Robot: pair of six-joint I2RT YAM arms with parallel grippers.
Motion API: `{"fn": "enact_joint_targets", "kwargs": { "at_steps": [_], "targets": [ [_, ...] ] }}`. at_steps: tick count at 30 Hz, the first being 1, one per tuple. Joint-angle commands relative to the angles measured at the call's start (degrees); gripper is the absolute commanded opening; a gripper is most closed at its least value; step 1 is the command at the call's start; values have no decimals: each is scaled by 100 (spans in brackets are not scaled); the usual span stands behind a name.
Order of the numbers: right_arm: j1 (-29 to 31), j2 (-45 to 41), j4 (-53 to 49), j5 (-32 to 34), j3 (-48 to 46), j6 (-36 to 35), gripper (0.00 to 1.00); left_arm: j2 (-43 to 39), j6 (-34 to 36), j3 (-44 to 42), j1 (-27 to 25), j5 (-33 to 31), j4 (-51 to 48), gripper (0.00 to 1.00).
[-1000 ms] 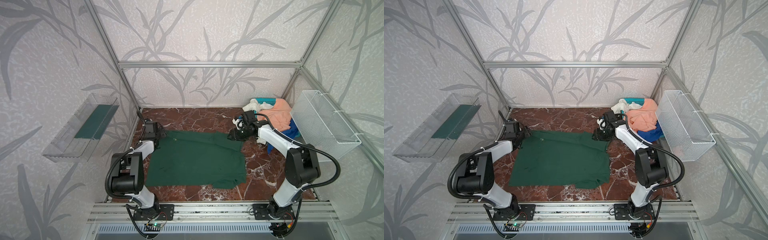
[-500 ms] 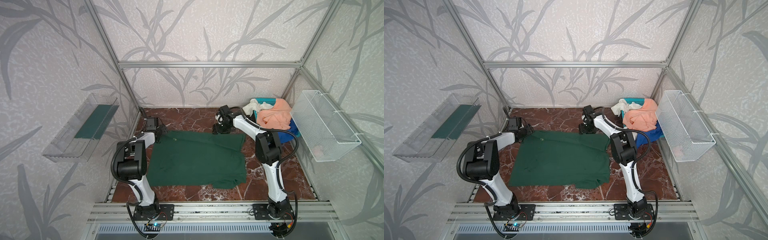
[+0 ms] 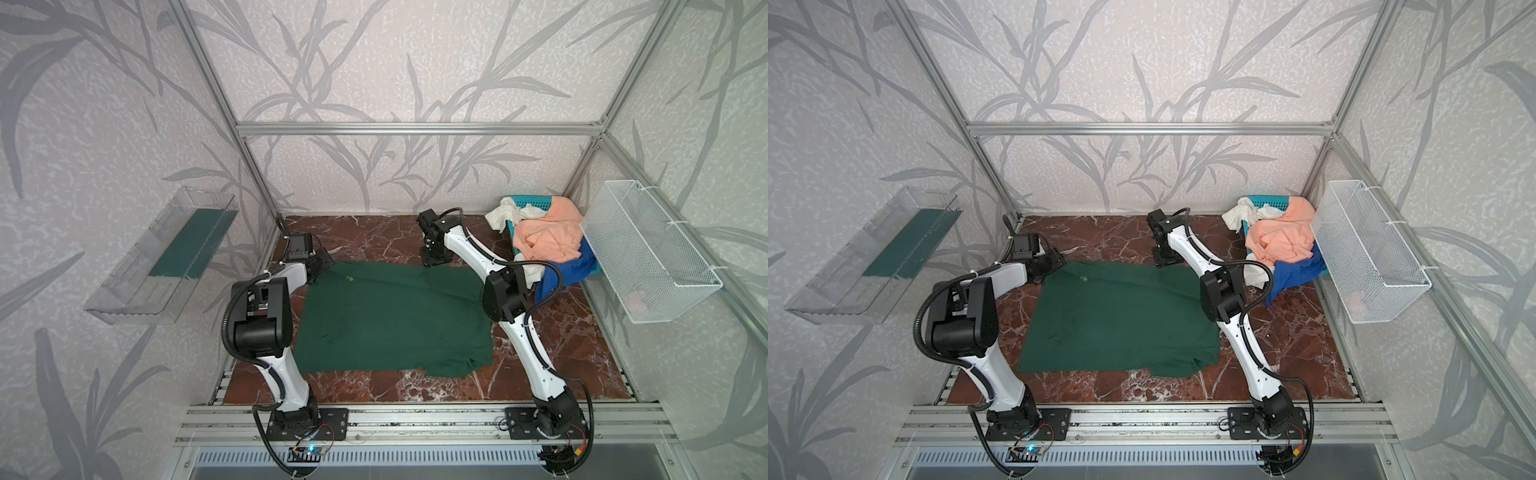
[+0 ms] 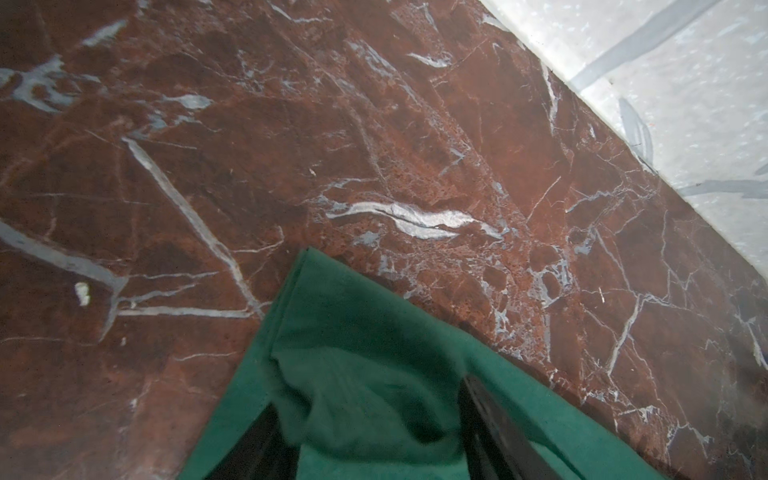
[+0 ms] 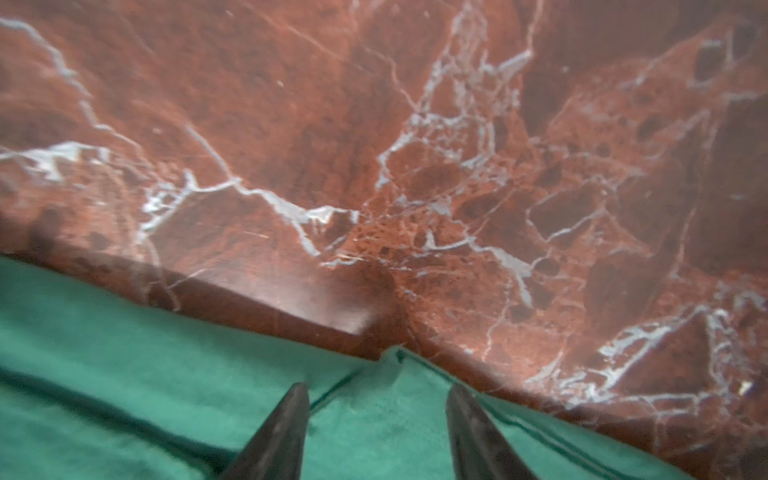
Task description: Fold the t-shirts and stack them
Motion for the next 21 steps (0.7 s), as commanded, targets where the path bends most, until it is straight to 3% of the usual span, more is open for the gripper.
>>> {"fn": "enact_joint_targets", "kwargs": {
  "at_steps": [1, 12, 21],
  "targets": [
    [20, 159, -516, 252, 201, 28, 44, 56, -28, 85, 43, 114, -25, 57],
    [22, 148, -484, 289, 239, -2, 8, -25, -43, 35, 89, 207, 1, 50],
    [79, -71, -666, 403, 244, 110, 2, -154, -63, -91, 97, 251, 47, 47]
  ]
}}
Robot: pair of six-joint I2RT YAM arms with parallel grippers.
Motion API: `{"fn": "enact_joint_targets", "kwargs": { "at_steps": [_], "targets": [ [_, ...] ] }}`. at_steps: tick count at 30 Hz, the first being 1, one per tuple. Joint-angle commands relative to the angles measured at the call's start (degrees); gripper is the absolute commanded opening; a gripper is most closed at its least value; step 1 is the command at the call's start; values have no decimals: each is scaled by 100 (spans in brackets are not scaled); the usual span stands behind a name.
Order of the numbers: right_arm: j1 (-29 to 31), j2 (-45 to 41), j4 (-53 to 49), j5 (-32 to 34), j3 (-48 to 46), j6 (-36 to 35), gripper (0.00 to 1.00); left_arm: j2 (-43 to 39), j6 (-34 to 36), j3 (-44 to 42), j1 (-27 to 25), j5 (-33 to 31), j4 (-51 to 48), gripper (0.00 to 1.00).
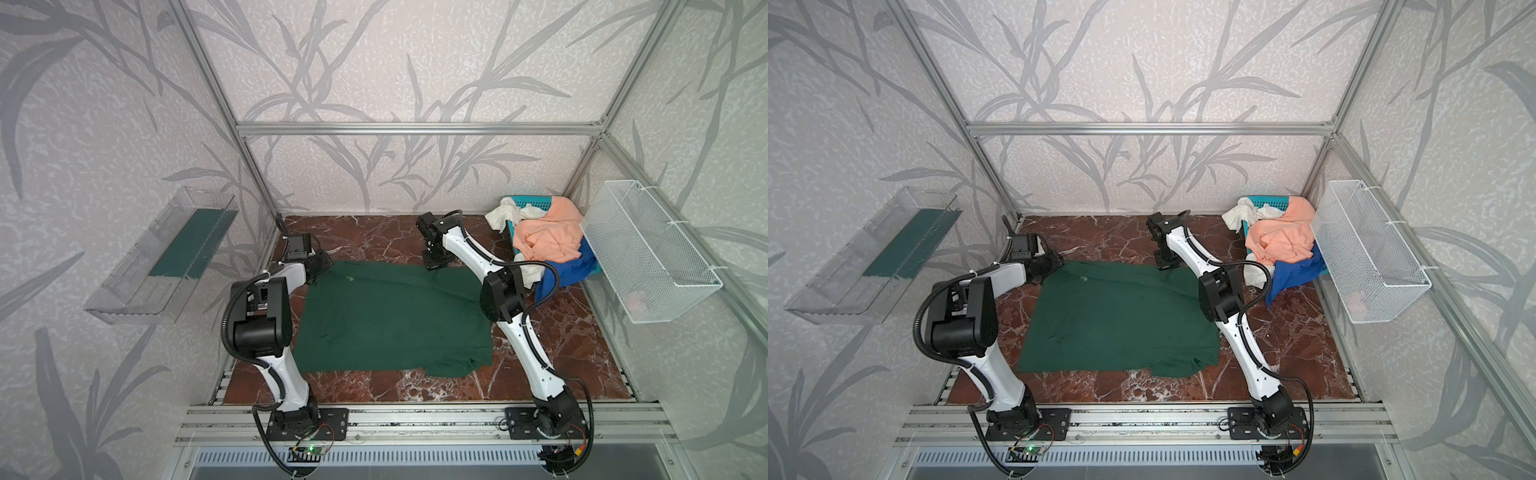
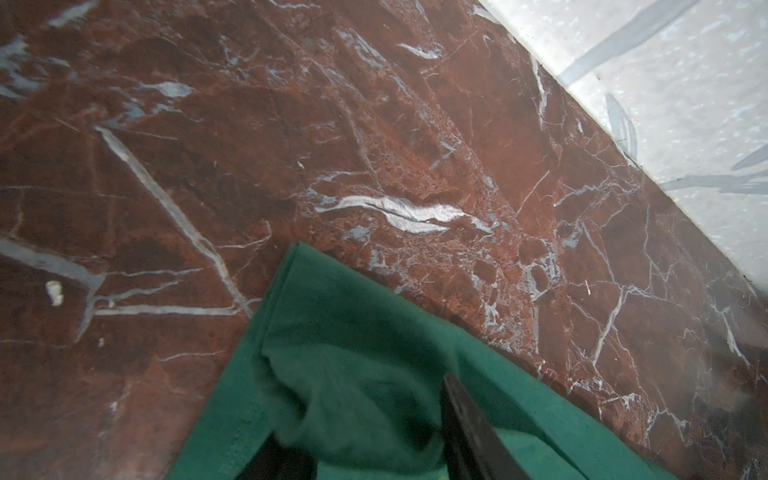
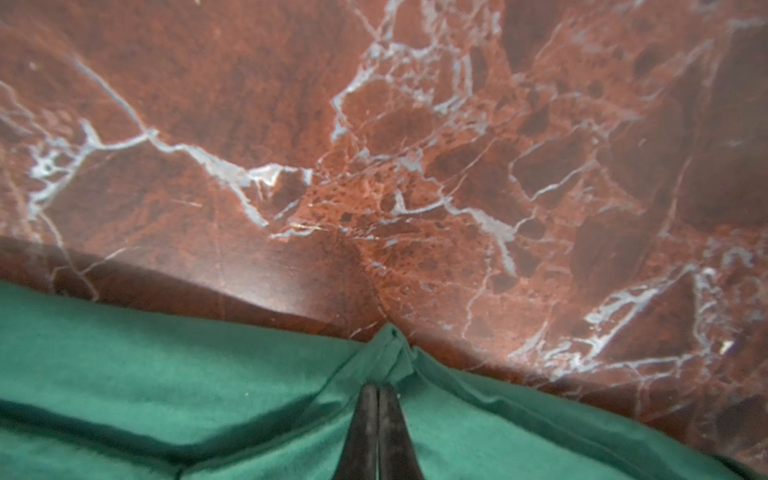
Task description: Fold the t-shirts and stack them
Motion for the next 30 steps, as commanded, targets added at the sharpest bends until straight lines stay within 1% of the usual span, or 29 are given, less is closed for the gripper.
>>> {"fn": "enact_joint_targets", "kwargs": {
  "at_steps": [1, 5, 10, 17, 22, 28, 30],
  "targets": [
    [65, -217, -347, 202, 149, 90, 0, -165, -30, -93, 18, 14, 30, 47],
    [187, -478, -590, 324, 103, 204, 0, -249, -26, -180, 23, -14, 22, 47],
    [363, -986, -703, 564, -339, 430, 0, -304, -38, -286, 31, -94, 9, 47],
    [528, -1538, -738, 669, -882, 720, 0, -255, -96, -347, 36, -35, -12, 47],
    [764, -1984, -559, 612, -1559, 1054, 0, -326, -192, -514, 53, 5, 38, 46],
    [1171, -2555, -293, 580, -2698, 1643, 0, -367, -268, -542, 53, -1, -12, 47],
    [1274, -2687, -168, 415, -2994, 1790, 2, -392, -366, -577, 53, -74, -27, 47]
  ]
}}
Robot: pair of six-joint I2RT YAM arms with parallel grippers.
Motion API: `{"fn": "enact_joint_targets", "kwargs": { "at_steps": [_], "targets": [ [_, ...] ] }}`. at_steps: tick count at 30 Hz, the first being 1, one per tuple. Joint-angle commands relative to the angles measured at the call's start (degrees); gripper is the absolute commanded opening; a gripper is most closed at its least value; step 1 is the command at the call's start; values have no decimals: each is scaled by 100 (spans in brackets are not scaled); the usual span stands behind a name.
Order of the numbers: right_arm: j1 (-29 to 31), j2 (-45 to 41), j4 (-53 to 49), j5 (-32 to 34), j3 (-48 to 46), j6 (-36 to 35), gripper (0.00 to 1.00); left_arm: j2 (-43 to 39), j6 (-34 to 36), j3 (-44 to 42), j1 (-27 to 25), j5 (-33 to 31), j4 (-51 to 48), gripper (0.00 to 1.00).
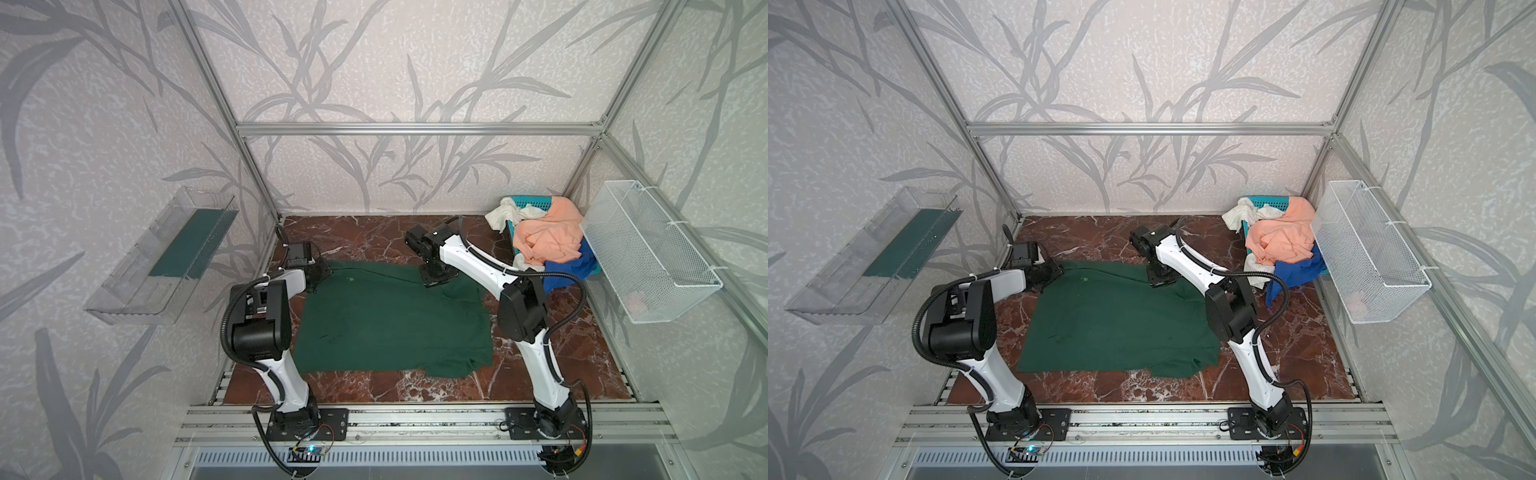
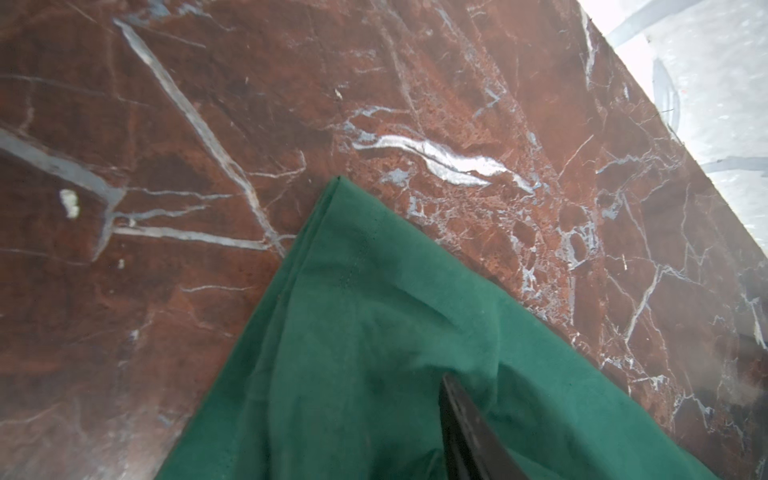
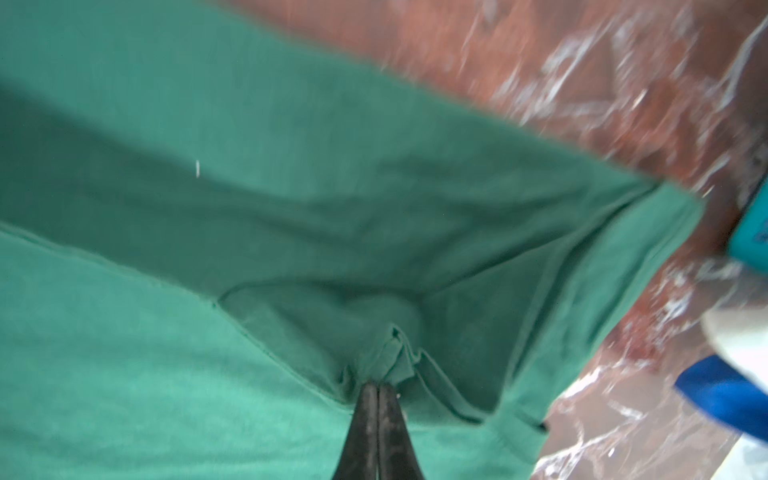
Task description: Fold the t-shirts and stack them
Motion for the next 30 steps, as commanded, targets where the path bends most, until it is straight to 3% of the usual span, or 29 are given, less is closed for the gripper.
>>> {"fn": "enact_joint_targets", "kwargs": {
  "at_steps": [1, 5, 9, 13, 20, 25, 30],
  "targets": [
    [208, -451, 151, -164, -396, 497, 3, -267, -250, -137, 21, -132, -34, 49],
    [445, -665, 265, -213, -844, 737, 9, -584, -447, -416, 5, -230, 157, 49],
    [534, -1003, 390, -257, -1247, 1026, 14, -1233, -455, -954, -86, -621, 393, 58],
    [543, -1427, 732, -563, -1571, 1004, 44, -1312, -391, -1105, -79, -784, 356, 66],
    [494, -1807, 670, -181, -1583, 728, 65, -1596, -164, -1145, -84, -945, 266, 68],
    [10, -2365, 1019, -139, -2336, 521, 74, -1475, -85, -1103, -81, -750, 278, 69],
    [-676, -2973, 1629, -669, -3302, 468, 81, -1427, 62, -1021, -83, -733, 178, 69]
  ]
}}
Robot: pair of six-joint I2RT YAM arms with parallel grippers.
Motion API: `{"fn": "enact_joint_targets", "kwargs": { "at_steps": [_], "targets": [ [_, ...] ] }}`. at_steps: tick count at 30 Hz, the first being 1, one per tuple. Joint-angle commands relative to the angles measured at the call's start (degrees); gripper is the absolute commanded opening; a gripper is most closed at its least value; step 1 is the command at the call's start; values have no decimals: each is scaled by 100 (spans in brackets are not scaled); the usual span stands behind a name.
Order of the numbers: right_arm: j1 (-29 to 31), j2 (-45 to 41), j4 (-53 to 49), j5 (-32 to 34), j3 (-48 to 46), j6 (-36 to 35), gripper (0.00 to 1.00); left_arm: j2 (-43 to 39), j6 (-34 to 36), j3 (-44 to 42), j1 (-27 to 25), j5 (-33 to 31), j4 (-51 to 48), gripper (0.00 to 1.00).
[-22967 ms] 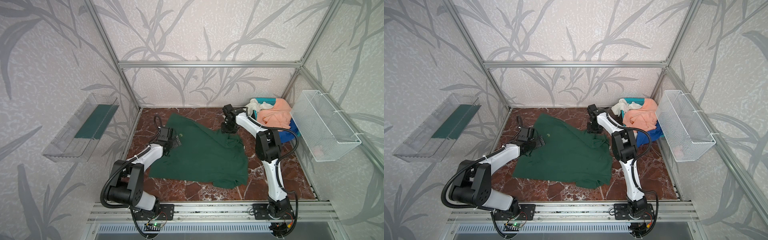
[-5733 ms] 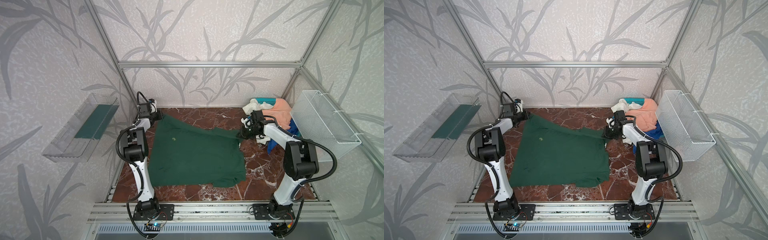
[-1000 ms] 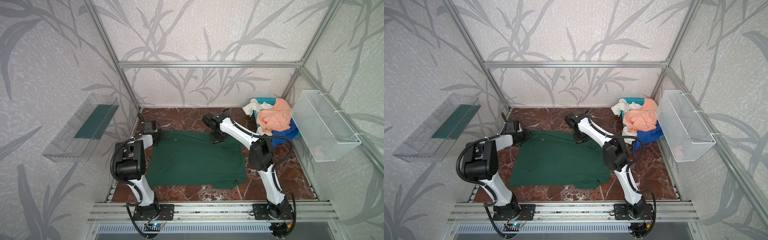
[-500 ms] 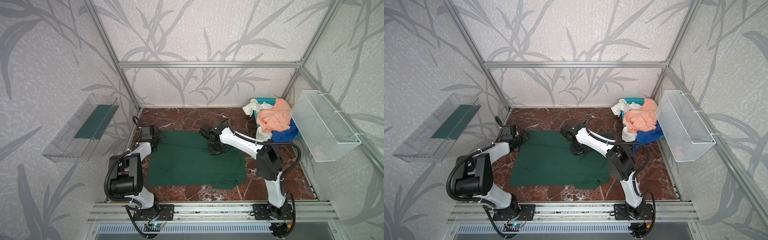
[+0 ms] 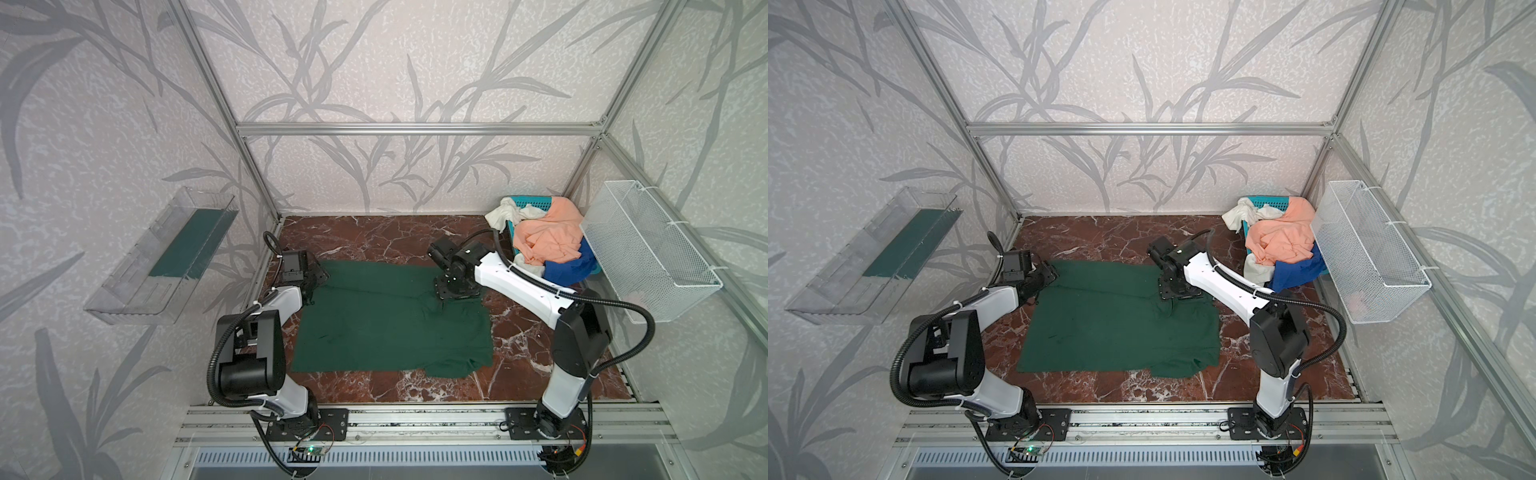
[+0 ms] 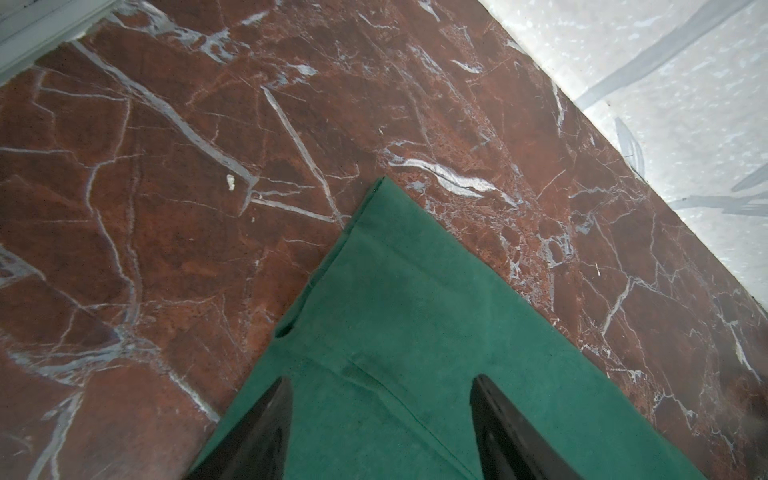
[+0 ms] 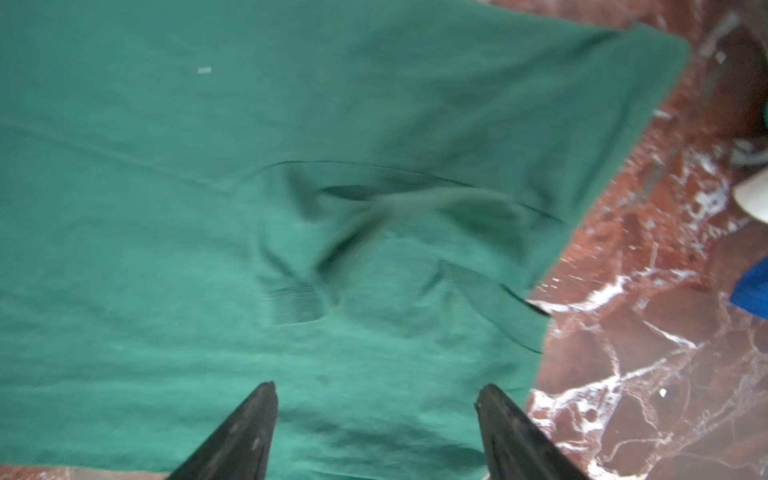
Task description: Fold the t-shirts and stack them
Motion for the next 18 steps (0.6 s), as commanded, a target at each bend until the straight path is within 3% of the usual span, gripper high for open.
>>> {"fn": "enact_joint_targets", "kwargs": {
  "at_steps": [1, 9, 13, 18],
  "targets": [
    [-389, -534, 469, -331, -466, -82, 84, -10, 181, 90, -10, -11, -109, 69],
    [-1101, -934, 1712, -1175, -1167, -2, 99, 23, 228, 57, -6, 19, -48, 69],
    [-1172, -759, 2454, -1330, -1255, 6, 99, 39, 262, 54, -11, 38, -36, 69],
    [-1404, -191, 2351, -1687, -803, 320, 98, 63, 271, 39, -10, 109, 17, 69]
  ]
}}
